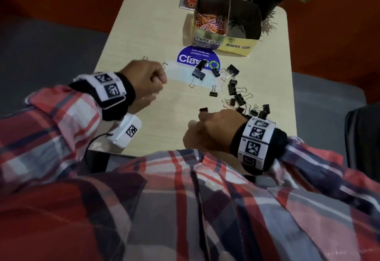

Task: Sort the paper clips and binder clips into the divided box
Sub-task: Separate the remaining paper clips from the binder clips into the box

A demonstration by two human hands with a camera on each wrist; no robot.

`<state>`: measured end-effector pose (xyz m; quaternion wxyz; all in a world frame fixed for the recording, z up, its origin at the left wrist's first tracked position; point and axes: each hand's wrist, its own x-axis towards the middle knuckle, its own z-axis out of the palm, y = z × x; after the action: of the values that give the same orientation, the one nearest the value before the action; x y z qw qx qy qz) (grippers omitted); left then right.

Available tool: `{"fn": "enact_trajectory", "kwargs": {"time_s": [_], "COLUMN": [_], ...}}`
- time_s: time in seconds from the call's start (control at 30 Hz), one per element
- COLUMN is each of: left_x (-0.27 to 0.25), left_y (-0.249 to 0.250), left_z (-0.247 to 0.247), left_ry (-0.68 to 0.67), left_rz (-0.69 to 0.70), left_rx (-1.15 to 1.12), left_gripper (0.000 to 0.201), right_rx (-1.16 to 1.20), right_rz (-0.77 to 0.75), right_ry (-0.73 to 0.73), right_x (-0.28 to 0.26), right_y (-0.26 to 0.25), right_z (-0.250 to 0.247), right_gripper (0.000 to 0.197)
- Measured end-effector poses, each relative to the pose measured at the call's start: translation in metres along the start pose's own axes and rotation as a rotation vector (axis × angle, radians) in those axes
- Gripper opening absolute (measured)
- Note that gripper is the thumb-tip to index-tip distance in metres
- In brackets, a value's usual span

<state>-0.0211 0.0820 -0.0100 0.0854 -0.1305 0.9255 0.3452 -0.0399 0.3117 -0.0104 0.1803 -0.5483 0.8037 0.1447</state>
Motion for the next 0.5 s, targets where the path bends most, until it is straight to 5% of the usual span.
{"fn": "enact_trajectory", "kwargs": {"time_s": [0.2,0.33,0.5], "left_x": [0.059,0.109,0.16], "left_y": [0.039,0.071,0.111], "left_z": [-0.041,-0.051,-0.041], "left_ry": [0.151,0.211,0.166], "left_rz": [0.084,0.183,0.259], "left_rx": [0.024,0.08,0.193], "left_gripper": [0.017,0.022,0.027], "right_rx": [-0.035,0.097,0.027], "right_rz": [-0.026,0.115,0.175], "right_ry": [-0.063,-0.085,-0.068], "right_x": [0.007,0.019,0.031], "right_y": [-0.017,-0.017,-0.005], "right_z": [-0.009,-0.016,-0.013], "right_gripper": [0.027,0.031,0.027]}}
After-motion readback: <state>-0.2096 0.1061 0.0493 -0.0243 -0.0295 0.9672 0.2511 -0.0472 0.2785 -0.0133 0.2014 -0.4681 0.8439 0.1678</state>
